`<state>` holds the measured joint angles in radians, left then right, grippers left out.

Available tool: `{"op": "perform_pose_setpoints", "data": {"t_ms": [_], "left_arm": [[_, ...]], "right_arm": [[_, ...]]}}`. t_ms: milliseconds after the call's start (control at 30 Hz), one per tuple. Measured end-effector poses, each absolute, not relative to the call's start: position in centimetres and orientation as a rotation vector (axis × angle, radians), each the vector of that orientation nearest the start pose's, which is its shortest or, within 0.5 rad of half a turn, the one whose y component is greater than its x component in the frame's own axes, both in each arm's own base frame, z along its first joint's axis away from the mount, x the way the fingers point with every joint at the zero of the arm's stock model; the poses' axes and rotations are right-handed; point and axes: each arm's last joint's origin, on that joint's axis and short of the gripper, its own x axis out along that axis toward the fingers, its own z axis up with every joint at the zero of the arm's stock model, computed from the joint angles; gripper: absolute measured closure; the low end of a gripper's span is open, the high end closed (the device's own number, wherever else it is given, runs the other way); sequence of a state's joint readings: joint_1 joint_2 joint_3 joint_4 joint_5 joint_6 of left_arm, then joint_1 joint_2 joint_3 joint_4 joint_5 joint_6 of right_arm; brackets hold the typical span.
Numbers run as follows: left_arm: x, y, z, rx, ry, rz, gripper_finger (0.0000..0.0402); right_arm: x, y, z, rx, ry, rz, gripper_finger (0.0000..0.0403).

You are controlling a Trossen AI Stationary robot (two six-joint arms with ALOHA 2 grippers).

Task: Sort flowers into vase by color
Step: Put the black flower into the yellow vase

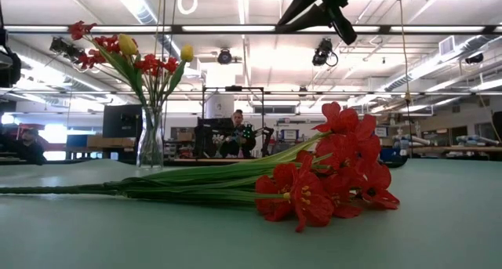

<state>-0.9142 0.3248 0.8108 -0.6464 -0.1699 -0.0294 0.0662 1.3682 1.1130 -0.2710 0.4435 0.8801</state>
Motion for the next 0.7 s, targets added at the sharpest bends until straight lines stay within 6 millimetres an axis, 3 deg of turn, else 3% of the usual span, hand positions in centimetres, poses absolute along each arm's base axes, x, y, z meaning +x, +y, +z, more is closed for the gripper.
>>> {"op": "perform_pose_setpoints", "data": {"t_ms": [367, 700], "left_arm": [[3.6, -4.1, 35.1, 0.113, 0.006, -0.793, 0.0393], [3.6, -4.1, 34.6, 0.163, 0.038, -0.809, 0.0393]], "right_arm": [[29.9, 0.8, 30.8, 0.772, 0.339, -0.57, 0.033], [29.9, 0.8, 30.8, 0.778, 0.339, -0.57, 0.033]]}}
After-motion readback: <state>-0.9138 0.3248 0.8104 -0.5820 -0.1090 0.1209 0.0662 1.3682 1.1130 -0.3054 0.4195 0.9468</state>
